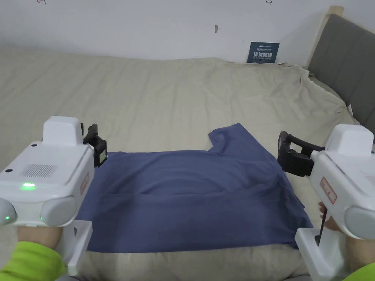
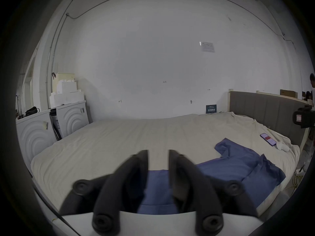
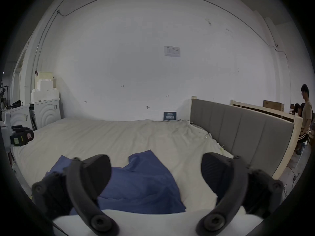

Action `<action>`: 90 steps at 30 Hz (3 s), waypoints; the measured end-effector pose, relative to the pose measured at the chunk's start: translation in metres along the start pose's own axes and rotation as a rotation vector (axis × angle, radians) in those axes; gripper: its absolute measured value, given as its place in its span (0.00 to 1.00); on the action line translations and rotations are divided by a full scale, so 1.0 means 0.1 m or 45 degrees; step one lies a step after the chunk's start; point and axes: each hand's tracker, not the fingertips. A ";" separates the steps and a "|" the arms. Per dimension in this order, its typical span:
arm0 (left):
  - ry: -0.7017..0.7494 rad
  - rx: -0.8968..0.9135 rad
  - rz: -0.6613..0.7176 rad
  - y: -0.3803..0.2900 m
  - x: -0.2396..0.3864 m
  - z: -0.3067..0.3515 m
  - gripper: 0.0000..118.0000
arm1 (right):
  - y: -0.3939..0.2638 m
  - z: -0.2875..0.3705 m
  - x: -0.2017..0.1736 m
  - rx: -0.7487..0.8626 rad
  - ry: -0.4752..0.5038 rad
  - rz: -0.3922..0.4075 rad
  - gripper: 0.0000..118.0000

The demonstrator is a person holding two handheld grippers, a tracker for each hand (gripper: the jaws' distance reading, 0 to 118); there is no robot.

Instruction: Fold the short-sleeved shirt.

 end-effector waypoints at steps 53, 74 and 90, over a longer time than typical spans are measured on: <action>0.077 -0.250 0.158 -0.38 -0.07 -1.12 0.00 | -0.83 -3.79 0.33 -1.264 -0.195 -0.078 0.31; 0.147 -1.083 0.091 -0.35 -0.99 -3.04 0.88 | -0.38 -3.56 0.35 -1.141 -0.108 -0.039 0.02; 0.123 -1.161 0.122 -0.63 -0.90 -3.43 0.00 | -0.51 -3.65 0.36 -1.157 -0.109 0.007 0.02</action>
